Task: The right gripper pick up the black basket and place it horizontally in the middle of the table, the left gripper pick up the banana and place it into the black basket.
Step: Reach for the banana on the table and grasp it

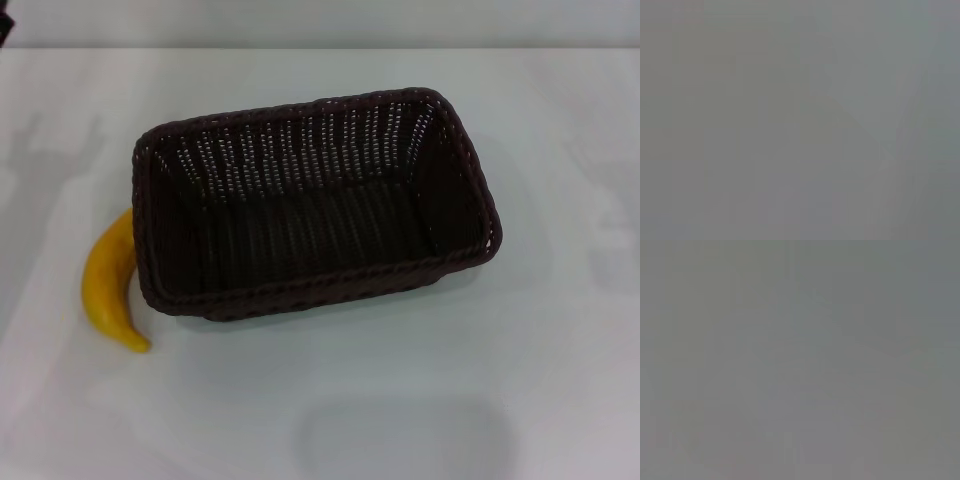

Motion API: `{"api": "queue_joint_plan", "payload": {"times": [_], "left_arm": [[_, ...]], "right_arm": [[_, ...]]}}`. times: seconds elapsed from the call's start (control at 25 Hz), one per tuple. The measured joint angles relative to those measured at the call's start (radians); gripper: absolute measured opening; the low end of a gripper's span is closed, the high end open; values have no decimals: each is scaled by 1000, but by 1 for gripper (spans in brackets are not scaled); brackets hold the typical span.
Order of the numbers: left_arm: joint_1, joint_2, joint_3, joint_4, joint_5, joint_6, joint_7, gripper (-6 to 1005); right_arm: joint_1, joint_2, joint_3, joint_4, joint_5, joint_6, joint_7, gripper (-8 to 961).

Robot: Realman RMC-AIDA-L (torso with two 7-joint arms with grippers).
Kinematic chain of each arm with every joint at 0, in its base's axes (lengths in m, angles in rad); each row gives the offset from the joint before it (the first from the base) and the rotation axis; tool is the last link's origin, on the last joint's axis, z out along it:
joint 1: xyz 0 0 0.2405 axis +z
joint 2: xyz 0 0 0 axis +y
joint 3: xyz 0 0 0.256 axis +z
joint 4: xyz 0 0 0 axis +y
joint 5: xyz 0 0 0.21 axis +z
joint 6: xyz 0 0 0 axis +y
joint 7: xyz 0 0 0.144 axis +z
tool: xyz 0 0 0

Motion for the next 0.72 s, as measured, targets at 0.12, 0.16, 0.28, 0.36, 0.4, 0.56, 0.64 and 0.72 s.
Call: {"api": "queue_joint_plan", "payload": {"times": [0.12, 0.16, 0.28, 0.36, 0.4, 0.56, 0.64, 0.72], "left_arm": [[24, -1, 13, 95, 94, 102, -83, 878], [35, -1, 20, 130, 122, 138, -111, 878], [82, -1, 53, 262, 204, 253, -168, 878], [116, 0, 88, 346, 227, 335, -188, 878], [132, 2, 107, 389, 237, 374, -203, 878], [197, 6, 148, 571, 391, 545, -373, 878], [225, 6, 158, 642, 507, 612, -499, 878], [251, 6, 169, 712, 667, 665, -672, 878]], "right_arm": [[1, -1, 2, 9, 0, -3, 7, 870], [1, -1, 2, 14, 0, -4, 10, 870], [1, -2, 3, 23, 0, -9, 14, 870], [2, -3, 3, 24, 0, -13, 20, 870], [2, -3, 3, 24, -1, -15, 24, 870], [-1, -6, 4, 24, -1, -17, 41, 870], [-1, -7, 3, 24, -1, -20, 47, 870], [-1, -7, 1, 24, -1, -24, 49, 870]]}}
